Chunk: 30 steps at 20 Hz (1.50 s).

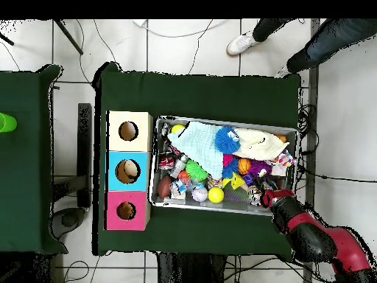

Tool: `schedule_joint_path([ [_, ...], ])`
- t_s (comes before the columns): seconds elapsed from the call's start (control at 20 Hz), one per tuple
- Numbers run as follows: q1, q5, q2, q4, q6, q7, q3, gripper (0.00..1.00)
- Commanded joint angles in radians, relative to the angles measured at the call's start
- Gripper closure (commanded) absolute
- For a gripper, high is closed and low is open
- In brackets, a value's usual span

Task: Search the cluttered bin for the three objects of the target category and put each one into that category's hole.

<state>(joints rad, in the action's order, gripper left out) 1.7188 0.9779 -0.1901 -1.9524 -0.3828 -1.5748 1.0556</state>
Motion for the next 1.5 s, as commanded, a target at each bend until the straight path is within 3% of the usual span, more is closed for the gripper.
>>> schedule_joint_path([
  [0.05,0.061,-0.008,0.199,0.038,-0.084,0.512,0.082,0.00],
  [0.65,0.063,-0.072,0.189,0.079,-0.145,0.576,0.082,0.00],
  [0.85,0.046,-0.040,0.166,0.064,-0.094,0.531,0.049,0.00],
  [1.05,-0.006,0.017,0.068,0.023,-0.035,0.400,0.002,0.00],
  [1.15,-0.070,0.022,-0.023,0.019,-0.042,0.289,-0.053,0.00],
  [1.3,-0.236,0.003,-0.186,0.023,-0.099,0.068,-0.203,0.00],
  [1.5,-0.454,0.038,-0.279,0.040,-0.081,-0.115,-0.402,0.00],
])
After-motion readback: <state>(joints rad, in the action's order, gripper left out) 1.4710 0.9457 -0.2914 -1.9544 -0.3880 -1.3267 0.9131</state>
